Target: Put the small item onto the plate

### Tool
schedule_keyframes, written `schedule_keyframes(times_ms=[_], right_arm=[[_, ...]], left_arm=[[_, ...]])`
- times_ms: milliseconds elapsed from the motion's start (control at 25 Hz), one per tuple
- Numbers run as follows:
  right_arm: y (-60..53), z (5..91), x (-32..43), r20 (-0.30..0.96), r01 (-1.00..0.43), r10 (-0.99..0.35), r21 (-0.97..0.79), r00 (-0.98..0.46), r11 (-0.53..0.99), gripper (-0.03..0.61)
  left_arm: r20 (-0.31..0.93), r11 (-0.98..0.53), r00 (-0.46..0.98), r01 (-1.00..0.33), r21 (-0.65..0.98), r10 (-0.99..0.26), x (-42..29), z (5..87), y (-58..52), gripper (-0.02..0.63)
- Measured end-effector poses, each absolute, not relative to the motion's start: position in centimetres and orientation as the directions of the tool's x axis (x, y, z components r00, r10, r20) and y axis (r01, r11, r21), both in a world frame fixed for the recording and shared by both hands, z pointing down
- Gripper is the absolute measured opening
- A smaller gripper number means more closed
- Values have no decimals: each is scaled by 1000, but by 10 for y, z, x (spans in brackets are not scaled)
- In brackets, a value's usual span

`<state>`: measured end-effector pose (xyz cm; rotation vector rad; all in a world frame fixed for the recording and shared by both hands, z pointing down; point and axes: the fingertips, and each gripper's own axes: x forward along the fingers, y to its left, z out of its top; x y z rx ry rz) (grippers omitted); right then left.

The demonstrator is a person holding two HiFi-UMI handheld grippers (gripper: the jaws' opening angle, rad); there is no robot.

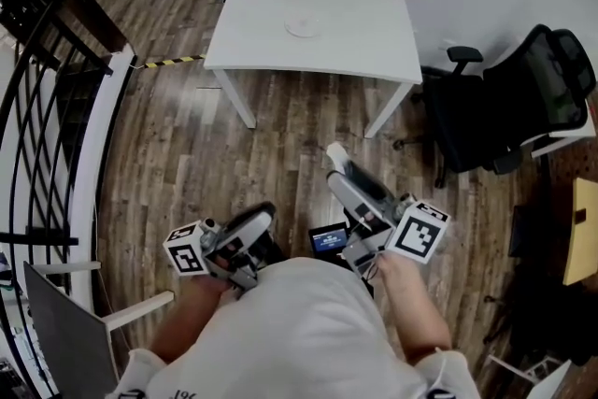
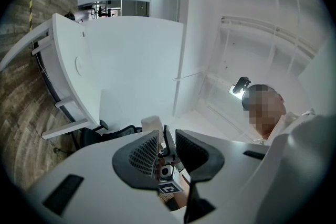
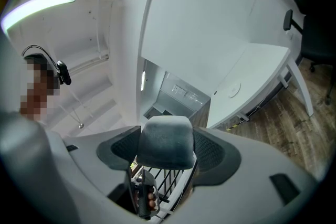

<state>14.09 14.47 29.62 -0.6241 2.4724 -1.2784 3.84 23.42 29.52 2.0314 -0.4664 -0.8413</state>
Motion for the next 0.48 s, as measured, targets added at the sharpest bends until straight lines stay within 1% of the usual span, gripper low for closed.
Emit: schedule_keyframes(times_ms=[480], right_arm=[[143,294,136,-62,-234,-488,-820,-871,523,314]], left_arm=[[-388,-562,700,-23,827,-600,34,293,233,104]])
